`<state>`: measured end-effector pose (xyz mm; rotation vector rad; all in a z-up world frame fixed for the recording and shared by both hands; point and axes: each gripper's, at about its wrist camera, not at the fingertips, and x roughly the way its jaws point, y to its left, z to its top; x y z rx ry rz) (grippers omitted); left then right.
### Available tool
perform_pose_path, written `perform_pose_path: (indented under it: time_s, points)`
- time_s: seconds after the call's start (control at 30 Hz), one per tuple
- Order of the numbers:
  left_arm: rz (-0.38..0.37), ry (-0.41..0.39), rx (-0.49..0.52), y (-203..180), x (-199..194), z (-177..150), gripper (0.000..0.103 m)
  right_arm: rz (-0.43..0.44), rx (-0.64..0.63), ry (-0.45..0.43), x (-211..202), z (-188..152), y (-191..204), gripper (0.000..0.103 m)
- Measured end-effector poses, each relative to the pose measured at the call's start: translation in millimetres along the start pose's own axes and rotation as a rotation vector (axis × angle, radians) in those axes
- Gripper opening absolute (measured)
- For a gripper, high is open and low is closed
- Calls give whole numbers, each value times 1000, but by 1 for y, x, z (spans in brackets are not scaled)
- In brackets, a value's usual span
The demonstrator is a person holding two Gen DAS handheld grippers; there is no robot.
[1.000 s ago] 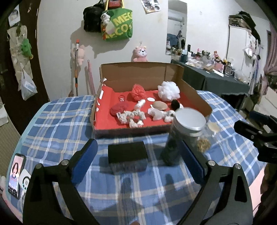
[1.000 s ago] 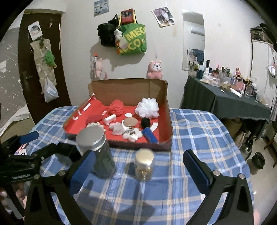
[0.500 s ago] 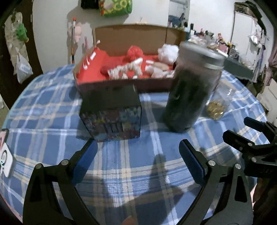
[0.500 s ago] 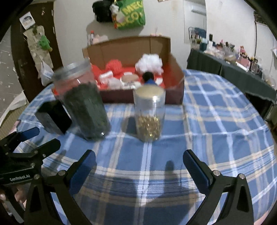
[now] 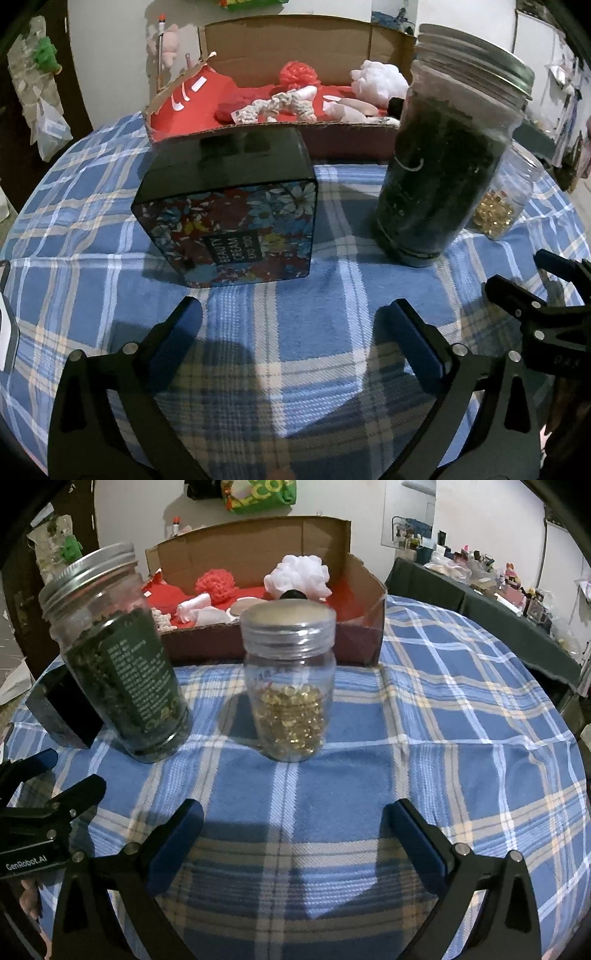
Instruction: Organize soft objects
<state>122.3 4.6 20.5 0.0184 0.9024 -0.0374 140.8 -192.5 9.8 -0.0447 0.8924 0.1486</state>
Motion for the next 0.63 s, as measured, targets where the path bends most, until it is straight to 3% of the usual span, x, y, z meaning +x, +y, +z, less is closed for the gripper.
perform_pose_path:
  time_s: [0.63]
  points:
    - [-2,-4,-11,1,0,0,103,-4,16,-2,1,0,-1,103]
